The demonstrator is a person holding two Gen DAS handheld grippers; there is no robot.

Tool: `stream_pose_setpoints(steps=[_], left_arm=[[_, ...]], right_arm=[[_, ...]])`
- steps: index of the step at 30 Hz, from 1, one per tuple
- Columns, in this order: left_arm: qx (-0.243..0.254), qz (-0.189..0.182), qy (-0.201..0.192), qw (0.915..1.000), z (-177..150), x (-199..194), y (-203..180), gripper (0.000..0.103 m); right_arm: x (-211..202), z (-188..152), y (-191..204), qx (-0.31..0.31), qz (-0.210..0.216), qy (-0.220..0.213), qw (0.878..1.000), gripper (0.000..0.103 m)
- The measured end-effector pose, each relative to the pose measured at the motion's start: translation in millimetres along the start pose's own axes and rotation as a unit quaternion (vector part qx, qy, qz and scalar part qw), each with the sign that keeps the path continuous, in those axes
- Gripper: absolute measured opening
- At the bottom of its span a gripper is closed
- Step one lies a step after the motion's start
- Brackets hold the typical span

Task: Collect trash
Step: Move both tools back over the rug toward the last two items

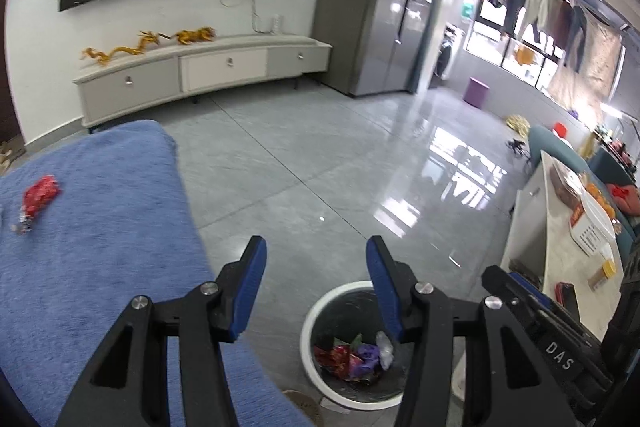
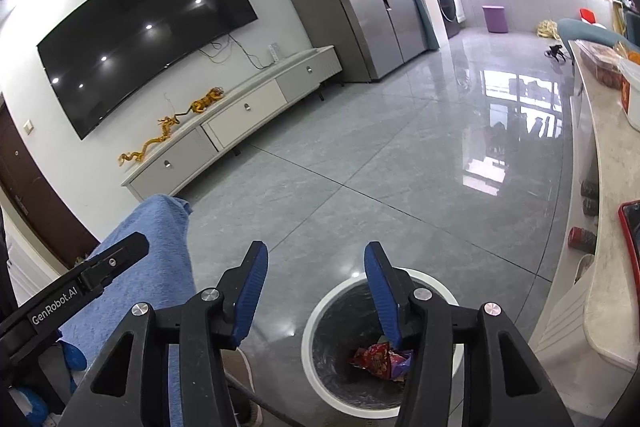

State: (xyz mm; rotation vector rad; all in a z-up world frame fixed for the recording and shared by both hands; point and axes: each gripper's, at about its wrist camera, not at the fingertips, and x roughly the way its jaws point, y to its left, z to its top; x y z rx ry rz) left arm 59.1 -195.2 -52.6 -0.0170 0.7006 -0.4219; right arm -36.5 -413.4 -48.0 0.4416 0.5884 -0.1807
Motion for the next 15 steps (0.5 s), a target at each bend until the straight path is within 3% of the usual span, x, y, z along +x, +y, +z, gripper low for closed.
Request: stream_pose_setpoints(steps=[15], left_arm=[[-0.056,0.057,-0.036,0.9962,-5.4,-62.7,77.7,0.05]], right_arm=[[-22.0,-8.4,66.4,-0.063,0.036,-0.013,0.997,0.049]])
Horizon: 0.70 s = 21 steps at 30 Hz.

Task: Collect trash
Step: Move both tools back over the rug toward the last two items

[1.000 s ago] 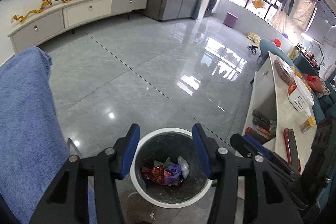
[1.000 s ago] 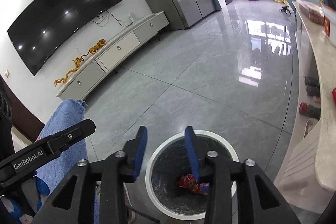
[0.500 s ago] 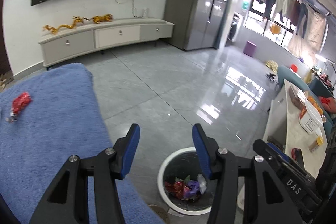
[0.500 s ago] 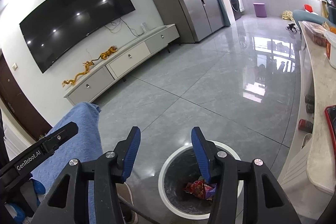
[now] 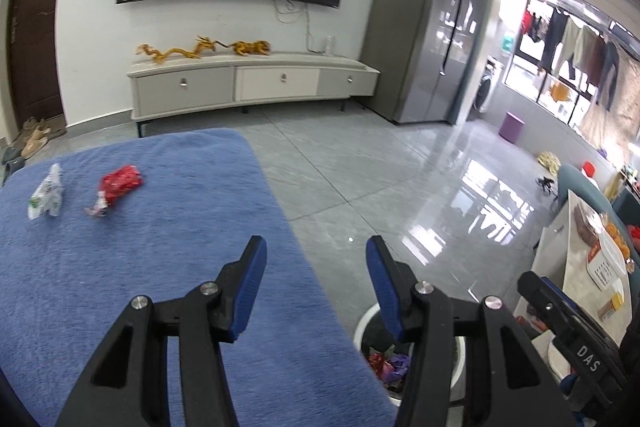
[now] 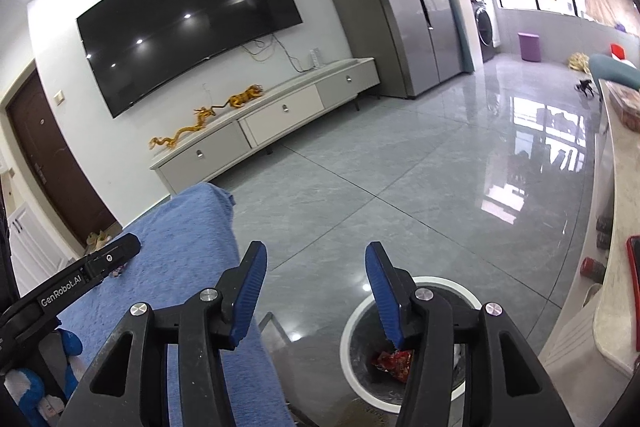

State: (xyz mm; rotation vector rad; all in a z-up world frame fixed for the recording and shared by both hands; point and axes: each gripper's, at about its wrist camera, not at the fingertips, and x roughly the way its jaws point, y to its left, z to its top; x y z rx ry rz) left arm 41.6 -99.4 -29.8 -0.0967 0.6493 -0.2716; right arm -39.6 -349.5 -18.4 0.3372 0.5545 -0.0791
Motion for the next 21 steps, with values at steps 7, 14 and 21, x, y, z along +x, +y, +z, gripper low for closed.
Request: stream_pose_setpoints(steps=[7,14,21], left_arm=[[-0.017,0.025,-0.019,0.9994,-1.0,-25.4,36.9,0.05],[-0.037,0.041,-0.032,0.998,0.5,-45.6,68.4,0.05],[-0.062,0.056,-0.045,0.9955,0.5,-58.4,100.9,0.05]], right_arm=[[-9.4,2.2,32.9,-0.037,0.01,-0.005,0.999,0.049],[-16.5,2.2,76.4,-0.08,0.025,-0.013,0.996,0.05],[-17.6,-1.2,111.1,-0.117,0.038,-0.011,0.992,0.052]])
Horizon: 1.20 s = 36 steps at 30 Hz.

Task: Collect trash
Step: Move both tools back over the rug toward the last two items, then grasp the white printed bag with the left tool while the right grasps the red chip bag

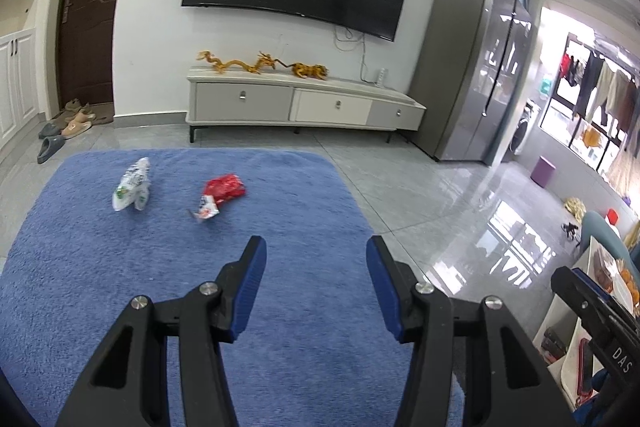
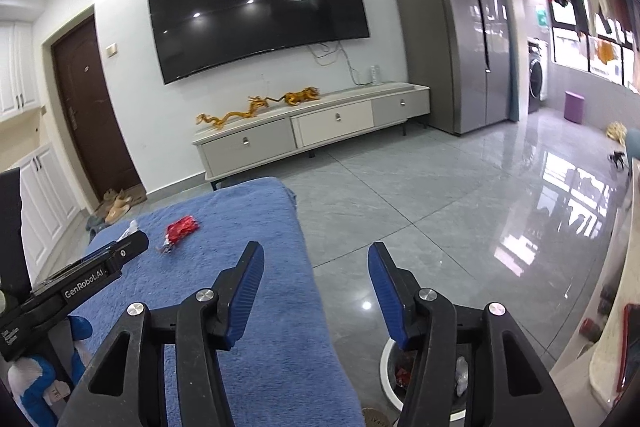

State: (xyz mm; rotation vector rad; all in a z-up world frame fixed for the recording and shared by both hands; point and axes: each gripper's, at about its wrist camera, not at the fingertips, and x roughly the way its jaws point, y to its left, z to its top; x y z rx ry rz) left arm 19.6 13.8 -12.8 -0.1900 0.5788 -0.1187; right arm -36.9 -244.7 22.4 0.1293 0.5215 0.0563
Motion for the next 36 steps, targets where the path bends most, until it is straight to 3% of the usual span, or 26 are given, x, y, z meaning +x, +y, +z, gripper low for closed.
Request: stream_pose_setpoints(steps=[20,23,36], left_arm=[[-0.054,0.063,0.014,0.9964,1.3,25.5,92.5,0.05],[-0.066,0.073,0.019,0.995,2.1,34.3,107.5,0.057],[-0.082,0.135,0.032,0.9869,20.7,93.1,192.6,0.059]], right_arm=[[46.6,1.6,82.8,-0.078,0.043,0.042,0.995,0.055],[56.5,3.0,89.8,-0.083,0.049,0.047,0.994,0.055],[143.5,1.8,123.8,-0.094,0.119,0.104,0.983,0.057]])
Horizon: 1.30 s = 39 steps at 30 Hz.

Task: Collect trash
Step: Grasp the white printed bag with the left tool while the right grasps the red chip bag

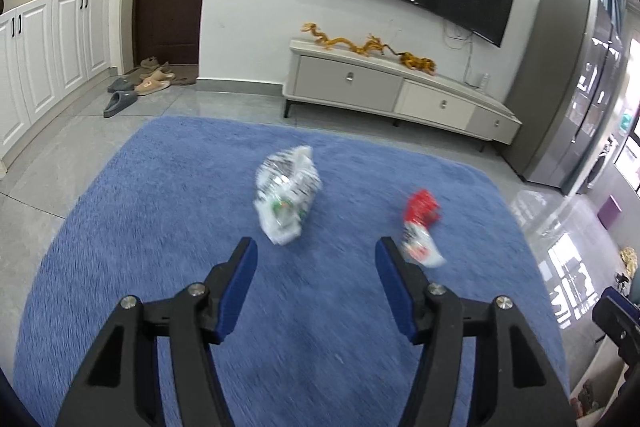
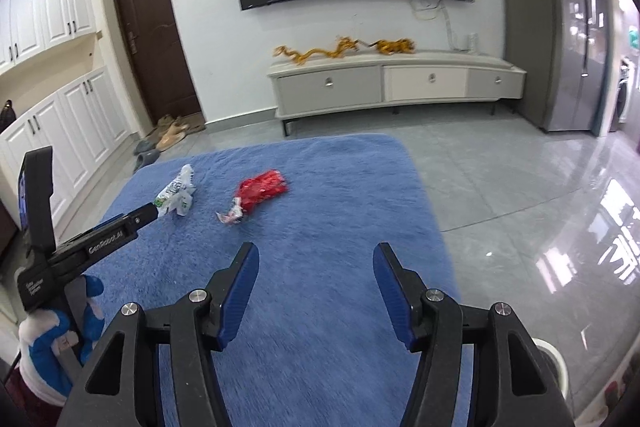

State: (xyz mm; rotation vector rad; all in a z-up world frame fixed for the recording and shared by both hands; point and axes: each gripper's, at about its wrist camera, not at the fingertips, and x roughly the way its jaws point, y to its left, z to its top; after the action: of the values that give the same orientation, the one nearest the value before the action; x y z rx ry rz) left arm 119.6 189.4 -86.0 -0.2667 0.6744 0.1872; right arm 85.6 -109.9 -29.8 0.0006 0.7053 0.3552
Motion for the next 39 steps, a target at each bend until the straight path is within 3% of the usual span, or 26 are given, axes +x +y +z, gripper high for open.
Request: stream_pose_setpoints(steps=[12,15,24,26,32,35,39], left_arm=[[0.006,0.013,0.043,0.999,33.0,81.2,20.8,0.06],[0.008,0.013,0.048,0.9987,36.2,93.2,24.8,0.071],[0.008,-0.009,0.07,0.9975,38.1,114.5,22.5,0.071],[0.005,-0.012,0.075,0.9971,37.6,116.9,22.4,0.072],[-0.009,-0.023,0.082,0.9963,36.5,118.8,25.7,0.067],[-0.02,-0.034,0.084,0.9957,34.4,115.5,28.0,0.053],[-0.02,-0.031,0.081,0.9961,28.7,108.4,25.8,0.047]], right_arm=[[101.1,33.3,39.6,-0.02,0.083,0.041,0.995,0.059],[125.9,38.4,43.6,-0.011,0.097,0.055,0.994,0.059],[171.3,39.8,46.5,0.014,0.097,0.085,0.992,0.059],[173.9,39.1,46.2,0.016,0.094,0.088,0.992,0.055],[172.3,32.9,48.3,0.007,0.099,0.086,0.991,0.025],[168.1,31.0,51.6,-0.002,0.099,0.08,0.992,0.023],[157.2,26.1,52.7,-0.009,0.106,0.071,0.992,0.022]])
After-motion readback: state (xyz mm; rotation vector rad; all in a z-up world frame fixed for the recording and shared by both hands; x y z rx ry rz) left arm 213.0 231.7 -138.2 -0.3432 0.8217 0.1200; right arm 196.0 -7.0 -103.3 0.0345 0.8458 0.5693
